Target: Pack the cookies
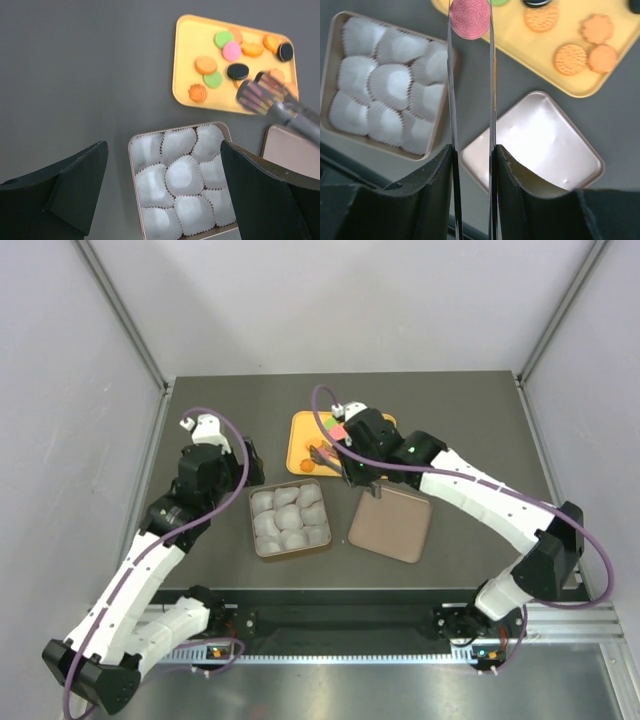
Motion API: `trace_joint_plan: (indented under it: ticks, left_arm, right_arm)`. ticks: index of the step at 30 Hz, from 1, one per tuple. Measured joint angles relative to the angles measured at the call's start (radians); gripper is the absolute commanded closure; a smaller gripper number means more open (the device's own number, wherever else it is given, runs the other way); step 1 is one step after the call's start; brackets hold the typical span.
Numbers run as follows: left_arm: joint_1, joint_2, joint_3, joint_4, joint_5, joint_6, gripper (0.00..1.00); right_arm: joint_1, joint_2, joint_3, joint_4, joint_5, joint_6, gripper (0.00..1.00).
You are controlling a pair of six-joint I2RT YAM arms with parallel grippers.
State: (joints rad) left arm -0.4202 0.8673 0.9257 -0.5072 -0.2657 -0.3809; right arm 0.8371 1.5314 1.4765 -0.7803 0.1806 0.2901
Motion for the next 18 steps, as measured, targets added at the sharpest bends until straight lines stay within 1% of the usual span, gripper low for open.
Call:
trace_joint_plan:
  ticks: [5,9,15,18]
  left_arm:
    - [0.002,0.017,0.083,-0.023,-0.051,-0.010,0.01]
    - [0.003,0.026,0.124,-0.044,-0.069,-0.012,0.01]
    - [0.004,0.026,0.169,-0.074,-0.093,-0.012,0.01]
    - [0.005,0.026,0.180,-0.084,-0.097,-0.011,0.01]
  right_arm:
    - [0.098,0.022,0.056,0.013,-0.014,0.018,0.69]
    - [0.170,0.091,0.118,0.045,-0.029,0.028,0.69]
    - [0.241,0.214,0.150,0.071,-0.054,0.043,0.70]
    - [0.261,0.248,0.150,0.072,-0.064,0.051,0.70]
